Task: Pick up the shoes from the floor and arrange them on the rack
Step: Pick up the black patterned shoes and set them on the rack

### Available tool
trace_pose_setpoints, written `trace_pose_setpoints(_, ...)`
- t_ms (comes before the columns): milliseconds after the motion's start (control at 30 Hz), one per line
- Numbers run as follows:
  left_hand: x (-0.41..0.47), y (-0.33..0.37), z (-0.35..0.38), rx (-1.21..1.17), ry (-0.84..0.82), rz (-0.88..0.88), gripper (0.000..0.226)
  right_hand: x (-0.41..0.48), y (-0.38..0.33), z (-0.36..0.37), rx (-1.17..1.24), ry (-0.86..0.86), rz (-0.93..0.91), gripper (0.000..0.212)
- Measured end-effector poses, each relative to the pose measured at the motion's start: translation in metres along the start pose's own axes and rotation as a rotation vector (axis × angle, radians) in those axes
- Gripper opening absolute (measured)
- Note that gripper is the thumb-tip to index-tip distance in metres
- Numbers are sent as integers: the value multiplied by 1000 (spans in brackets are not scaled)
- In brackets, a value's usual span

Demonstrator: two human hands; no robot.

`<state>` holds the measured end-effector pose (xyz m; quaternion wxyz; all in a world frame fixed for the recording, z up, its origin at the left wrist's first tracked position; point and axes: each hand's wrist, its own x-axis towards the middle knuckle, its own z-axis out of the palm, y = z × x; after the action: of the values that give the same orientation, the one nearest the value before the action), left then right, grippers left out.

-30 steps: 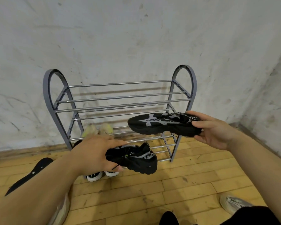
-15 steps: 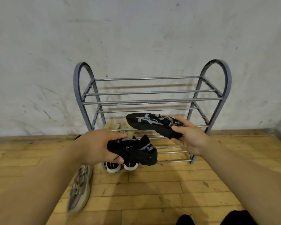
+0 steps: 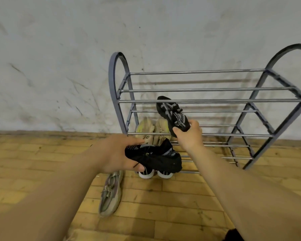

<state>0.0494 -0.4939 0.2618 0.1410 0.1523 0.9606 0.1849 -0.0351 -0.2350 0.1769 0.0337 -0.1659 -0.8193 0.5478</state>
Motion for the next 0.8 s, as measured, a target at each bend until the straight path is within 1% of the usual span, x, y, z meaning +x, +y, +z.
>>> trace_pose_setpoints(67,-2,-6,-1,-9,-4,-17,96,6,0,0,-34,5,-23,65)
trace_pose_setpoints(133,-3,-10,-1,9,-5,-27,95,6,-2,0,-2,-76,-24,73)
trace_pose_setpoints(233,-4,-8,-3,7,-13,-34,94,1,-2,3,-110,-193,-70,83)
trace_pose_setpoints(267,-4,-7,-3,11,-17,-33,93,-1,-4,3,-161,-204,-95,81)
trace_pose_setpoints(333,-6,-5,-4,21,-21,-31,93,-8,-13,-4,-221,-161,-151,76)
trace_pose_setpoints(367,-6,-3,-5,18,-20,-32,93,-12,-18,-10,-214,-147,-173,72)
trace_pose_setpoints(400,-7,-1,-6,15,-14,-27,92,-16,-23,-17,-188,-175,-182,67)
trace_pose_setpoints(433,-8,1,-8,17,-1,-10,92,-22,-29,-26,-159,-257,-173,63)
trace_pose_setpoints(467,-9,3,-9,20,16,9,92,-28,-33,-36,-139,-380,-141,60)
trace_pose_setpoints(567,-10,13,-12,3,72,75,92,-46,-33,-67,-42,-780,33,49)
trace_pose_setpoints(600,-10,18,-13,-5,93,100,93,-52,-31,-78,22,-872,95,47)
trace_pose_setpoints(633,-9,25,-13,-15,112,125,94,-58,-31,-90,96,-926,134,47)
trace_pose_setpoints(700,-8,41,-14,-12,146,173,97,-67,-33,-112,205,-919,128,48)
trace_pose_setpoints(800,-5,65,-15,23,199,255,99,-82,-42,-144,296,-791,43,49)
